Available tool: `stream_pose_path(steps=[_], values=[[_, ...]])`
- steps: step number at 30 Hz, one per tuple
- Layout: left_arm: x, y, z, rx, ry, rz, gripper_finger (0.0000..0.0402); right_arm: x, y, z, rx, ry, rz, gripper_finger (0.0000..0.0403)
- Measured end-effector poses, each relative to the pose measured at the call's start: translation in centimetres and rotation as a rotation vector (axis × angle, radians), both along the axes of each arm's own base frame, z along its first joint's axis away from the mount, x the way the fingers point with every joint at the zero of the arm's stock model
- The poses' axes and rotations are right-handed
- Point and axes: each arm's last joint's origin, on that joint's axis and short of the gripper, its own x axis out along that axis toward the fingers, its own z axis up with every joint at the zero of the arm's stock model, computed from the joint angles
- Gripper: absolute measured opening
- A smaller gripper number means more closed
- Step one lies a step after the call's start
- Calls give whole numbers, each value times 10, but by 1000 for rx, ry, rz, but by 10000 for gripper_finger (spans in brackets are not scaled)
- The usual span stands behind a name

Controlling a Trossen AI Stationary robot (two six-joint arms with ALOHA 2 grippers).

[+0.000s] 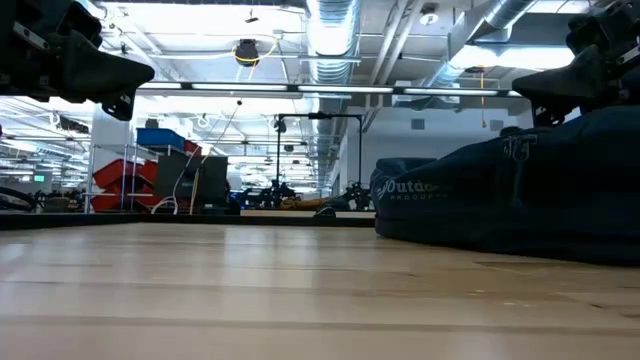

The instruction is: Unpack backpack

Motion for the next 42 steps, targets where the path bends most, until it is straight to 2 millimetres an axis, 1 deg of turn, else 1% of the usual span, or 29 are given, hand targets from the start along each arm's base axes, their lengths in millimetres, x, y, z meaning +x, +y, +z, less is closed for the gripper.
stream_pose_path(steps=[20, 24, 29, 30, 32, 35, 39, 42], values=[[0, 0, 0, 2, -1, 0, 0, 0, 0, 0, 0, 0, 0, 0], [0, 0, 1, 49, -8, 1, 0, 0, 0, 0, 0, 0, 0, 0], [0, 0, 5, 35, -34, 6, 0, -1, 0, 4, 7, 2, 2, 0], [-1, 0, 9, 30, -36, 5, 0, -2, 1, 9, 11, 8, 15, 0], [-4, 1, 23, 16, -40, 5, 0, -6, 2, 27, 31, 6, 43, 0], [-9, 1, 53, 13, -41, 5, 0, -14, 2, 59, 68, 12, 60, 0], [-14, 2, 110, 93, -23, 11, 0, -22, 2, 117, 71, -18, 69, 0], [-11, 3, 157, 158, 30, 51, 0, -23, 2, 161, 71, -16, 69, 0]])
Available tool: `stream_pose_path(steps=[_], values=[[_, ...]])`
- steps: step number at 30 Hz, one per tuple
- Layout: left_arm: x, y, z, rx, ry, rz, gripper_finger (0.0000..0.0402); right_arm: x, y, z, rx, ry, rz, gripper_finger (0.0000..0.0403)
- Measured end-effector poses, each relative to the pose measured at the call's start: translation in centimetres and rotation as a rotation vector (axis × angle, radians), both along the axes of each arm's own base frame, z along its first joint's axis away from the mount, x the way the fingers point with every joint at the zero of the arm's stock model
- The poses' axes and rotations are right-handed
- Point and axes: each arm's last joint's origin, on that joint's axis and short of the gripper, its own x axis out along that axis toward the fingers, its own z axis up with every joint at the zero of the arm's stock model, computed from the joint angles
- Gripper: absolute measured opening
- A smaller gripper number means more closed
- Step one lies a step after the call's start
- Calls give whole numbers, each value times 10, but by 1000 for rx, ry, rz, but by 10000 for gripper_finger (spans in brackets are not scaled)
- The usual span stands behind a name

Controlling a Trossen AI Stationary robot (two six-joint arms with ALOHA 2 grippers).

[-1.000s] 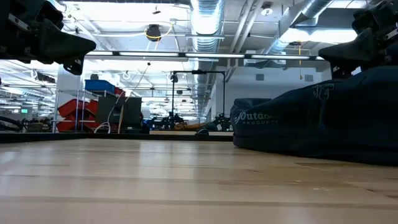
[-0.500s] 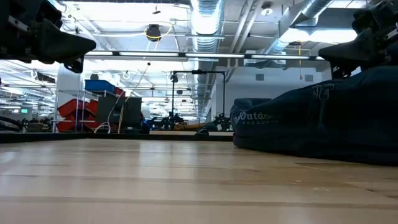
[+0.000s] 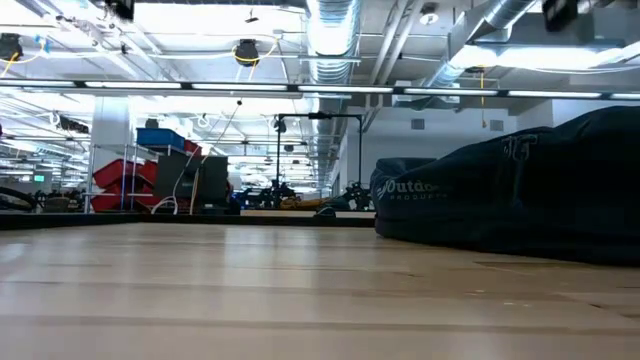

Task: Unpack backpack
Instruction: Open the blue backpack

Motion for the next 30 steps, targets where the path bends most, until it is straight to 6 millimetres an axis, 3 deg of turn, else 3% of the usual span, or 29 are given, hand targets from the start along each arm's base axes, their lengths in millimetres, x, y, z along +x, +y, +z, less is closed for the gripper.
stream_pose_path(steps=[7, 13, 18, 24, 30], values=[[18, -1, 104, 67, 152, 47, 0, 10, 1, 93, 0, 26, 4, 0], [30, -2, 151, -8, 188, 53, 0, 16, 1, 126, 122, 13, 9, 0], [42, -3, 166, -43, 169, 54, 0, 16, 1, 131, 111, -3, 11, 0], [49, -4, 163, -85, 189, 59, 0, 16, 5, 131, -41, -8, 61, 0], [55, -5, 161, -64, 203, 57, 0, 15, 8, 132, 10, -9, 102, 0]])
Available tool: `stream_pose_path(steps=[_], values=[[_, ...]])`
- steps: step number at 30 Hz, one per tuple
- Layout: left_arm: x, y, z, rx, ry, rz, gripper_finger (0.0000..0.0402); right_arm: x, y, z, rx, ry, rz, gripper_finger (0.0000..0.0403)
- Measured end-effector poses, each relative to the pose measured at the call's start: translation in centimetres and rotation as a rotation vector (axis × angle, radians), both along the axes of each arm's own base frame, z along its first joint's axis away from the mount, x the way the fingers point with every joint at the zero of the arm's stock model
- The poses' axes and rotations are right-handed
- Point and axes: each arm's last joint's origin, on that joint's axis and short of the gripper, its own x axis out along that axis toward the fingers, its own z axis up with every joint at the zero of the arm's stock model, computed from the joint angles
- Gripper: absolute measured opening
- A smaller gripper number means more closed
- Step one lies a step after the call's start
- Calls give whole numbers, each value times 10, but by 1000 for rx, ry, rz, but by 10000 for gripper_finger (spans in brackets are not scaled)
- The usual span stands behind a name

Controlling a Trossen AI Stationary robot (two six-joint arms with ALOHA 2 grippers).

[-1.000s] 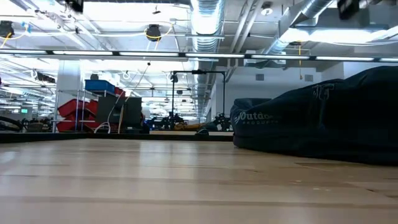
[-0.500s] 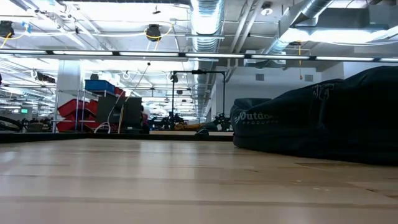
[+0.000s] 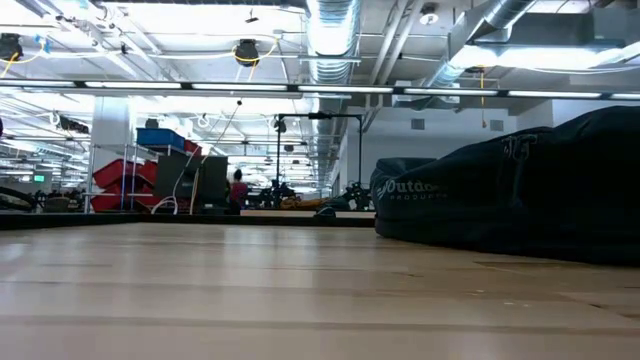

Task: Unpack backpack
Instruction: Open the blue backpack

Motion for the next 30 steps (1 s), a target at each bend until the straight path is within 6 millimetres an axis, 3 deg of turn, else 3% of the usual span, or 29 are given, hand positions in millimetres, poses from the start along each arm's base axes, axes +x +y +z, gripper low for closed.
stream_pose_path(steps=[5, 9, 17, 20, 24, 30], values=[[15, -2, -3, 34, 23, -3, 0, -1, 2, 0, -24, -5, 23, 0], [57, -6, -17, 22, 93, 2, 0, -1, 4, 0, -52, -10, 44, 0], [167, -20, -79, 107, 289, -110, 0, -1, 5, 0, -62, -10, 50, 0], [204, -27, -110, 226, 346, -189, 0, -1, 5, -1, -55, -3, 50, 0], [237, -31, -147, 387, 427, -266, 0, -1, 5, -3, -48, 23, 51, 0], [275, -33, -182, 410, 381, -268, 2, -1, 5, -5, -51, 41, 52, 0]])
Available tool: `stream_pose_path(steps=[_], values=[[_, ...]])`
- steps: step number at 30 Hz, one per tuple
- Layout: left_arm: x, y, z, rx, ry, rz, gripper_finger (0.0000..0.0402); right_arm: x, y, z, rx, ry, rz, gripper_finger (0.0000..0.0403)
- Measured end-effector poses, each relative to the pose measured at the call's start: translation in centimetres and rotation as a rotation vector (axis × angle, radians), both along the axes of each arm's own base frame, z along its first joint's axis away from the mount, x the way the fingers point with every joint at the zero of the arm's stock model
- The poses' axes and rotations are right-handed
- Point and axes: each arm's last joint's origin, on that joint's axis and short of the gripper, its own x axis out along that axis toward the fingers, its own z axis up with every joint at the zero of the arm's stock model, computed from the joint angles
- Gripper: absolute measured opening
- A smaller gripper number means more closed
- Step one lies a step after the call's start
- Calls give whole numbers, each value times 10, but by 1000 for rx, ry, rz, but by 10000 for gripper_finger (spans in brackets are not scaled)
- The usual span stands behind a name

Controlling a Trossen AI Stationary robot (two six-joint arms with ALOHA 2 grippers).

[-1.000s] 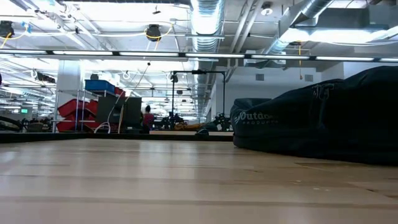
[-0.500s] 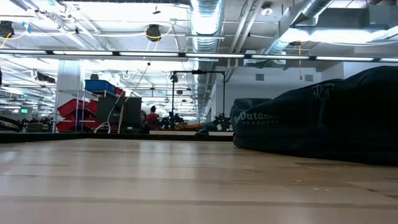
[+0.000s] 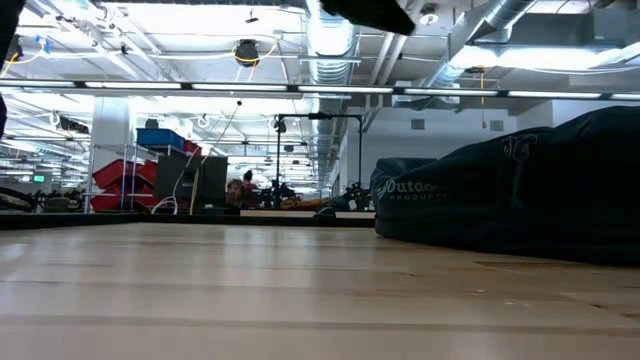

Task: Unpack backpack
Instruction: Open the blue backpack

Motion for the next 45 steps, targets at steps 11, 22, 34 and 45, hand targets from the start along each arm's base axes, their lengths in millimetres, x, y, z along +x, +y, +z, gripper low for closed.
stream_pose_path(steps=[11, 22, 34, 45], values=[[39, -5, -50, 92, -43, -88, 133, 0, 0, 0, 15, 7, -1, 0], [56, -19, -116, 480, 97, -350, 208, 0, 0, 0, 43, 12, -1, 0], [71, 5, -122, 604, 80, 31, 94, 0, 0, -1, 61, 19, -3, 0], [40, 29, -78, 254, 187, 335, 1, 0, 0, -1, 59, 27, -3, 0]])
